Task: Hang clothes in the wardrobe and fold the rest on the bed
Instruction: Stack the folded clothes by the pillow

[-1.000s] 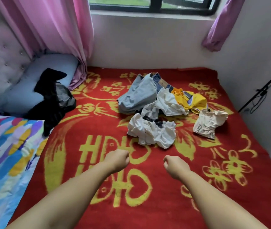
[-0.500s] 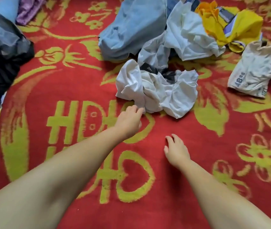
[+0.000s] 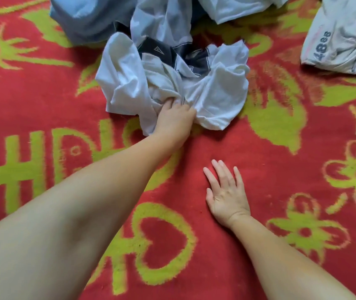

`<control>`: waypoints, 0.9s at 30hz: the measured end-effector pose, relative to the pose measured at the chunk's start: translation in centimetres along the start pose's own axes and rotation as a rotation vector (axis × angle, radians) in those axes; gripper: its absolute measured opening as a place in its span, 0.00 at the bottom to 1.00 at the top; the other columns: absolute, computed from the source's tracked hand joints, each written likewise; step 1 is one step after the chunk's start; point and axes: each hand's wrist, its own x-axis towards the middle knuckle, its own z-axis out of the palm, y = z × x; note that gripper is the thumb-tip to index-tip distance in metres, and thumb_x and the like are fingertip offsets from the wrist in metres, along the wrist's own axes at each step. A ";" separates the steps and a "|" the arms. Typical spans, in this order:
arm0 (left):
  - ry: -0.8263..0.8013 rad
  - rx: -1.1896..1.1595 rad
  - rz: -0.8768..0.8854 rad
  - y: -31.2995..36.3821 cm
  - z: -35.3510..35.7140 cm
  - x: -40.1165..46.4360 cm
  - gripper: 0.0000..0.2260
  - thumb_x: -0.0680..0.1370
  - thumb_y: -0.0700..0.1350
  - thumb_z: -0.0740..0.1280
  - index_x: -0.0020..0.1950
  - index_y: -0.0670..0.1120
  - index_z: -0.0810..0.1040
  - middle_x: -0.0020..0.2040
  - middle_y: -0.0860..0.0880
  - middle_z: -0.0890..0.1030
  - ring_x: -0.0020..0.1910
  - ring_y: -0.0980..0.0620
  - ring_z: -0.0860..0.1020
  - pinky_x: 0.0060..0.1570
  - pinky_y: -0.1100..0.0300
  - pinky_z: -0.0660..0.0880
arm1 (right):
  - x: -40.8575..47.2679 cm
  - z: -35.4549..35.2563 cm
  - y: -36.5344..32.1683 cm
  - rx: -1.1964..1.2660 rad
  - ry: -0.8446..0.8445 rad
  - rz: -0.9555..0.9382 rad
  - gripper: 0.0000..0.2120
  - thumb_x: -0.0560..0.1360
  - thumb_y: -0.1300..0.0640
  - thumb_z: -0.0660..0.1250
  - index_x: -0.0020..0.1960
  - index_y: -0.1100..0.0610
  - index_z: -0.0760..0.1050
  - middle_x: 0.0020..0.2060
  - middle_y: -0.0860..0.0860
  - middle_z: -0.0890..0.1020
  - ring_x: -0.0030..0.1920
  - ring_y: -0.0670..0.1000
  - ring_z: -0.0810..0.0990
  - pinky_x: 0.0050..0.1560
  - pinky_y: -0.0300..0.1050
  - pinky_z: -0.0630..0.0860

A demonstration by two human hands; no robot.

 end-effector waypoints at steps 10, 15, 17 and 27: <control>-0.153 -0.449 -0.094 -2.3 -4.6 -16.6 0.10 0.81 0.48 0.58 0.42 0.46 0.69 0.40 0.41 0.79 0.42 0.38 0.76 0.34 0.53 0.61 | 3.2 -9.4 -1.0 0.363 -0.512 0.214 0.35 0.77 0.51 0.63 0.78 0.54 0.49 0.76 0.52 0.56 0.76 0.53 0.57 0.73 0.50 0.56; -0.053 -0.620 -0.095 -2.8 -13.4 -19.8 0.11 0.80 0.45 0.61 0.38 0.44 0.70 0.38 0.43 0.79 0.40 0.44 0.76 0.42 0.50 0.69 | 5.2 -19.2 -7.5 0.361 -0.314 0.092 0.38 0.73 0.48 0.69 0.77 0.50 0.55 0.75 0.52 0.58 0.74 0.54 0.60 0.69 0.50 0.64; -0.013 -0.692 -0.044 -3.0 -17.8 -20.5 0.09 0.80 0.46 0.63 0.43 0.43 0.78 0.41 0.46 0.81 0.41 0.50 0.75 0.44 0.57 0.69 | 6.0 -22.9 -10.5 0.338 -0.260 0.000 0.20 0.74 0.54 0.65 0.66 0.53 0.72 0.69 0.54 0.69 0.70 0.56 0.66 0.63 0.47 0.68; -0.114 -0.268 -0.185 -12.7 -32.5 -29.6 0.04 0.72 0.42 0.65 0.46 0.46 0.78 0.46 0.44 0.82 0.48 0.42 0.79 0.44 0.53 0.75 | 6.0 -42.8 -17.7 0.588 0.137 0.080 0.08 0.76 0.61 0.58 0.39 0.59 0.72 0.39 0.58 0.79 0.44 0.59 0.76 0.40 0.50 0.66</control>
